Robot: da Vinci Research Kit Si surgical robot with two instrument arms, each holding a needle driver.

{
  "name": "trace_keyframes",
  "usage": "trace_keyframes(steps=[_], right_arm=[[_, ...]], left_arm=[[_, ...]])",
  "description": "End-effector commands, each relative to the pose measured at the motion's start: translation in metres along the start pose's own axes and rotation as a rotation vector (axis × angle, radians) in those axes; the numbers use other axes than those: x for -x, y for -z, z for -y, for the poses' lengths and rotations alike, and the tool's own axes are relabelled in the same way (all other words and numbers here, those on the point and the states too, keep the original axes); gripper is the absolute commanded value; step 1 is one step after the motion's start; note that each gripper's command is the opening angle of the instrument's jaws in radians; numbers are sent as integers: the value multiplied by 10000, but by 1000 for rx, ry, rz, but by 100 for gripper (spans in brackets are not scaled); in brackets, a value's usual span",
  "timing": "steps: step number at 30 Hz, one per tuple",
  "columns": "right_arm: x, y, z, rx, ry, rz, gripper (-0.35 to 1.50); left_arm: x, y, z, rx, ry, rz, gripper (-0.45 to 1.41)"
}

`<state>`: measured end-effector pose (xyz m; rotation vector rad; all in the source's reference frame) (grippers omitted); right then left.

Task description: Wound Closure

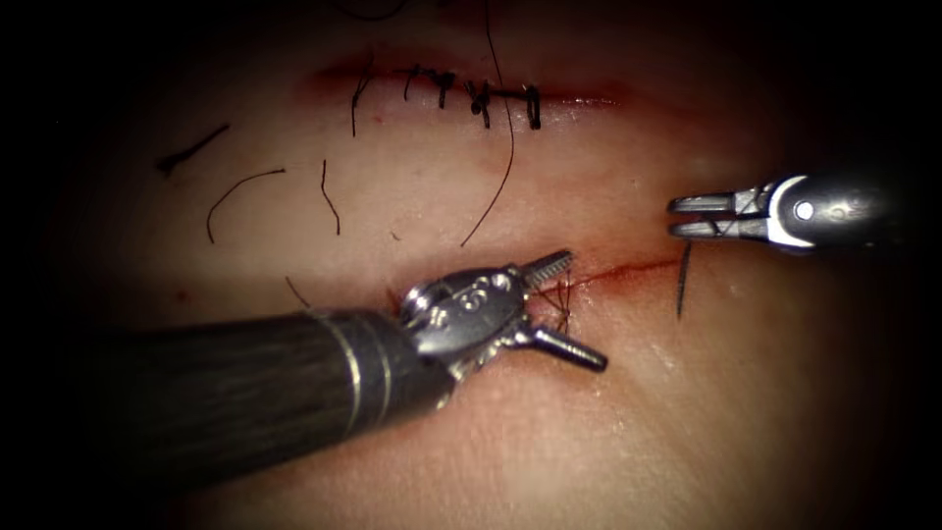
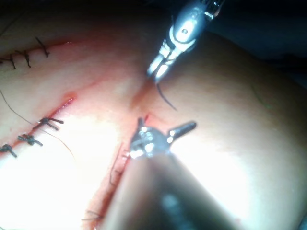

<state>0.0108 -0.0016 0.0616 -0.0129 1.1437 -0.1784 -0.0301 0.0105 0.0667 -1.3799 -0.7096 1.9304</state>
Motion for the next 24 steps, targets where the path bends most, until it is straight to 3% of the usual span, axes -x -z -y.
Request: trace_keyframes(steps=[1,6,12,24], right_arm=[[10,-10,-2,-4,83,5,-35],[7,-23,-4,-9,261,-3,-35],[8,-40,-12,62,356,-65,-35],[34,-83,-8,95,404,-74,-35]], left_arm=[[9,-16,1,-10,-12,18,105],[28,-49,3,-30,-53,71,96],[55,-87,20,-38,-89,77,63],[77,-104,39,-43,-108,96,58]])
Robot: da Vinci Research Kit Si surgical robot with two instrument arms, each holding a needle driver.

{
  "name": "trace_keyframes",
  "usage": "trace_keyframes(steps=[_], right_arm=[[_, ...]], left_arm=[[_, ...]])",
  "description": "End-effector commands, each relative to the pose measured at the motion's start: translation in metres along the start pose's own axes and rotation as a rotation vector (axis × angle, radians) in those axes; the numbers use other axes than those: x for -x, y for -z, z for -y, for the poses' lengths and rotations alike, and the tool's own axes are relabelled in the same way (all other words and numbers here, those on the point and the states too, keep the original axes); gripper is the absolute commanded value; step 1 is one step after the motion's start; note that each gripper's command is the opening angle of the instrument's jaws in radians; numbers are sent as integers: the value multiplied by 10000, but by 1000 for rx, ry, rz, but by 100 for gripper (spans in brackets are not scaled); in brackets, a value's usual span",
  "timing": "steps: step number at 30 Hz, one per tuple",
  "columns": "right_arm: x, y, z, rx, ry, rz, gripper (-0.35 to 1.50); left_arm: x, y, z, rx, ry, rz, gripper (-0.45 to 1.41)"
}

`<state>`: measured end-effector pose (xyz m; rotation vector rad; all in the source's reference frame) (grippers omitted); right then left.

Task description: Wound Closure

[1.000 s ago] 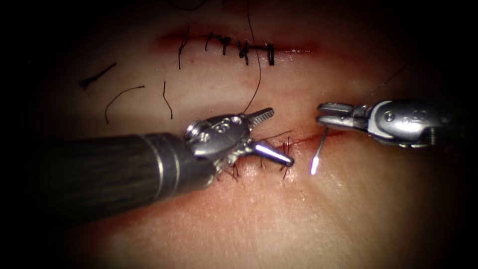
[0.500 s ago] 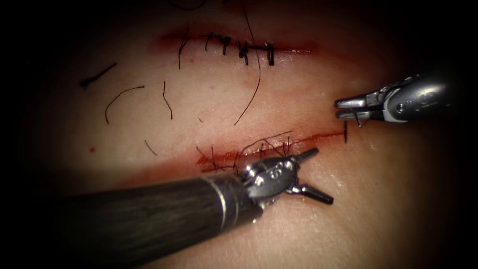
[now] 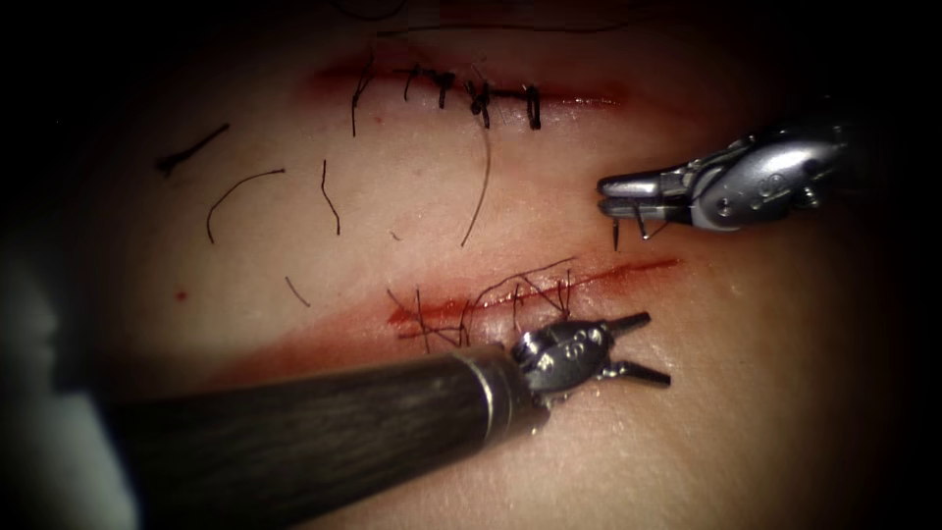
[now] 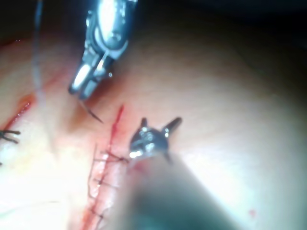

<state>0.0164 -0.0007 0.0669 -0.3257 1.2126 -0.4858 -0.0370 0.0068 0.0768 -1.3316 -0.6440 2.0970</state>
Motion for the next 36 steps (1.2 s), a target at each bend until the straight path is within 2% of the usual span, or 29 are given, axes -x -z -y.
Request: trace_keyframes(steps=[1,7,27,36], right_arm=[[9,-12,11,1,5,1,-35],[23,-16,24,5,44,8,-35],[46,-3,37,3,83,62,-35],[44,-8,37,2,82,68,-35]], left_arm=[[4,-7,0,2,2,0,58],[2,-4,-1,8,2,0,53],[3,1,-2,20,2,6,41],[3,0,-3,25,1,6,38]])
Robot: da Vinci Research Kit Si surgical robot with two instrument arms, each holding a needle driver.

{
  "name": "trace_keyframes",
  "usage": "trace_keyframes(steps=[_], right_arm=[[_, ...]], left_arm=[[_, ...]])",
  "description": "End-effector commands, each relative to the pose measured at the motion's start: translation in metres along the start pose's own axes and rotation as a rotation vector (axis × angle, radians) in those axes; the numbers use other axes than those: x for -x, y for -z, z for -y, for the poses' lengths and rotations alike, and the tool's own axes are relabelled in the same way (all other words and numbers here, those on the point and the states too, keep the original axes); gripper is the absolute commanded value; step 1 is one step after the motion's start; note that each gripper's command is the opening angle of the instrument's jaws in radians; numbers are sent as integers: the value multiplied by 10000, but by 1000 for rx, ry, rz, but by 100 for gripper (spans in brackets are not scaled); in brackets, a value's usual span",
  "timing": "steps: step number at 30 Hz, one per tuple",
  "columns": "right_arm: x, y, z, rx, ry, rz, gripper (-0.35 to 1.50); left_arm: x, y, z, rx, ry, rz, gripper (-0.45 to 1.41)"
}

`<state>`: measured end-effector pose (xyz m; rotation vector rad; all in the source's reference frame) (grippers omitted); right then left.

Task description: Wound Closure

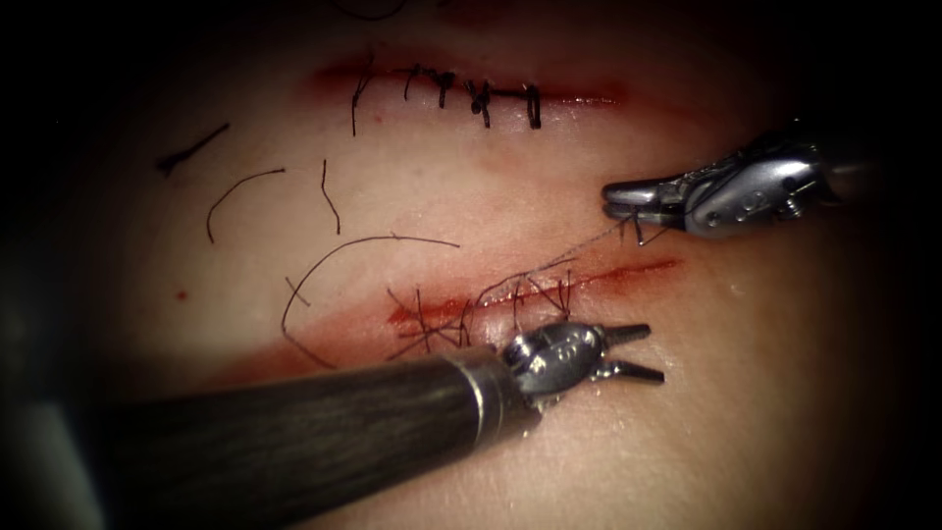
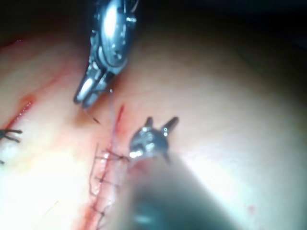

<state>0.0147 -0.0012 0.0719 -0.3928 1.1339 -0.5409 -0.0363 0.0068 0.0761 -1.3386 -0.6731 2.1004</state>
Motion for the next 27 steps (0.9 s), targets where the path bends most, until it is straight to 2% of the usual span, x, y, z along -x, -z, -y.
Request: trace_keyframes(steps=[1,13,27], right_arm=[[0,-8,5,0,0,-3,-35],[-5,-7,19,3,12,-6,-35],[-16,-8,59,29,74,-48,-35]], left_arm=[[4,-8,0,2,1,0,38],[3,-6,1,4,2,0,36],[0,3,5,16,2,-1,29]])
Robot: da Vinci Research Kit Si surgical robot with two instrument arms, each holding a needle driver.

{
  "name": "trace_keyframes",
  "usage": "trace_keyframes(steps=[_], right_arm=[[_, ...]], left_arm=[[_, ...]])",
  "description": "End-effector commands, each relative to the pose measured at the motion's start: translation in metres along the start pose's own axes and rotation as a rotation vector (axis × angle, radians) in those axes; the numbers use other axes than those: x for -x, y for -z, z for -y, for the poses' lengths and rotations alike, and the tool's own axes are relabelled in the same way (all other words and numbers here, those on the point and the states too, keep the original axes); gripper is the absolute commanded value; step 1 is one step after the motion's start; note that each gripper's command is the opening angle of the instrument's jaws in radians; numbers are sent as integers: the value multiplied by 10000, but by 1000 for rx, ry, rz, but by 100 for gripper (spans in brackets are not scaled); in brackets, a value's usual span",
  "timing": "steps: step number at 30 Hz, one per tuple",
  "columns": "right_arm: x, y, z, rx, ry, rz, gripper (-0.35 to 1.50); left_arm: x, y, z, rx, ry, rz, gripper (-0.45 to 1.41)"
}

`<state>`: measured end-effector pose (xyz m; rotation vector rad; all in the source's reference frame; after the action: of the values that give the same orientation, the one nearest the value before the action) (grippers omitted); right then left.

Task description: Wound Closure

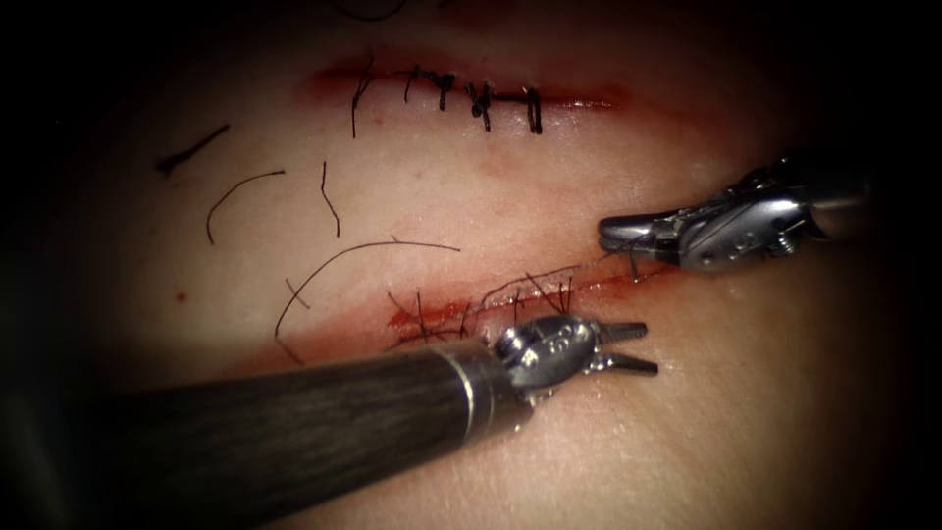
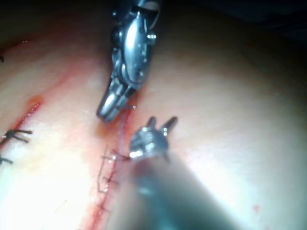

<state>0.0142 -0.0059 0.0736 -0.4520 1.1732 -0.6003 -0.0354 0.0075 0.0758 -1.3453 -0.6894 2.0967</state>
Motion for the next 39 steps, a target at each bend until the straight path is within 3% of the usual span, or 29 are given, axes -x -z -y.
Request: trace_keyframes(steps=[1,17,26,39], right_arm=[[-4,-6,14,2,3,-8,-35],[-12,9,57,34,50,-29,-35],[-10,4,49,18,33,-48,-35],[-3,-5,48,-76,-184,-67,-35]], left_arm=[[4,-8,1,3,0,0,29],[5,-7,3,5,-1,9,29],[6,-7,2,5,-1,12,29],[6,-7,1,4,-1,18,29]])
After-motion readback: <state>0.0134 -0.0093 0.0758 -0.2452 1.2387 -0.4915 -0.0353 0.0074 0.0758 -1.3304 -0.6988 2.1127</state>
